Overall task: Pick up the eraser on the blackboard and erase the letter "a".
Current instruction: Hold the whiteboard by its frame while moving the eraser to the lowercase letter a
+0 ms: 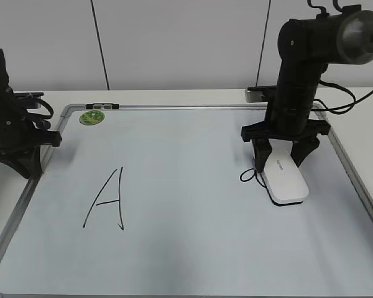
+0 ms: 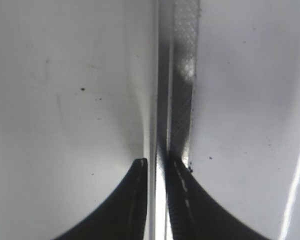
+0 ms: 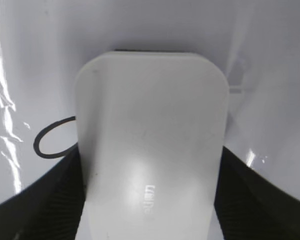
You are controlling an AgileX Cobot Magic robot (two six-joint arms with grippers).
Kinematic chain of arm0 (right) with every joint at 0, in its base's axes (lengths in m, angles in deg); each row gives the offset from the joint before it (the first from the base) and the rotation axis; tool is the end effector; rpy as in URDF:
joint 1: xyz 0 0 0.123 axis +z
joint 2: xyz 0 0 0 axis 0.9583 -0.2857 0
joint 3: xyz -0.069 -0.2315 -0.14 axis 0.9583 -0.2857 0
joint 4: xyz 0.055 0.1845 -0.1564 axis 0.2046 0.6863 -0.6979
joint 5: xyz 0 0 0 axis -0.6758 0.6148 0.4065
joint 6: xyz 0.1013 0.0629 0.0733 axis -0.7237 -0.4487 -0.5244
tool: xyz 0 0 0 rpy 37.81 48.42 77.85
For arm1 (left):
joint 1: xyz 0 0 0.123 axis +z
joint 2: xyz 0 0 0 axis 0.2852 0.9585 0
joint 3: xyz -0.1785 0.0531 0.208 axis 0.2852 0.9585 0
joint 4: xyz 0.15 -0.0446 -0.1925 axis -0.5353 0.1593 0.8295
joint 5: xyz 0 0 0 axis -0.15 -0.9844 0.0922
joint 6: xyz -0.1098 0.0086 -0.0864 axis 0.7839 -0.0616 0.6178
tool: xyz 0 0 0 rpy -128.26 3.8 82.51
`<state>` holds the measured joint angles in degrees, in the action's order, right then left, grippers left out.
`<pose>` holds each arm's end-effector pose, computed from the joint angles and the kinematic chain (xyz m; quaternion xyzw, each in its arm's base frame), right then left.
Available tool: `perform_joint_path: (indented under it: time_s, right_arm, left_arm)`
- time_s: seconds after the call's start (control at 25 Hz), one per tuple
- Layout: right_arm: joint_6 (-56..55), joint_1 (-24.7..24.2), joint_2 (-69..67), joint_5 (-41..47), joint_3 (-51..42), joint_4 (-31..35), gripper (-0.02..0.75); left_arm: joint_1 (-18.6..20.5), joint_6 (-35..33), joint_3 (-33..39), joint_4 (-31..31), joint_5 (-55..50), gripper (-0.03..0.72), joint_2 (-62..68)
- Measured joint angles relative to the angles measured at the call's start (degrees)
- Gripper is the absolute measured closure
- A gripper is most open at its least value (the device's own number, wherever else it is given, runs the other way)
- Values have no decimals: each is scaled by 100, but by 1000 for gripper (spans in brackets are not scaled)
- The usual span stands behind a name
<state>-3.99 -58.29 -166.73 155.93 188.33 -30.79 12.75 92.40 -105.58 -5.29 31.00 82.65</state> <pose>0.4132 0.1206 0.1008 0.0849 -0.9954 -0.0250 0.0375 0.4067 -0.0355 0.0784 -0.0249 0.9990 -0.0318 0.0208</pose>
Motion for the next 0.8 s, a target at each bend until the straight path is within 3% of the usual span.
perform_joint_path:
  time_s: [0.36, 0.8]
  right_arm:
    - [75, 569, -92, 1, 70, -73, 215]
    - [401, 1072, -139, -21, 173, 1065, 215]
  left_arm:
    - [0, 0, 0, 0, -11, 585, 0]
    - [0, 0, 0, -10, -11, 584, 10]
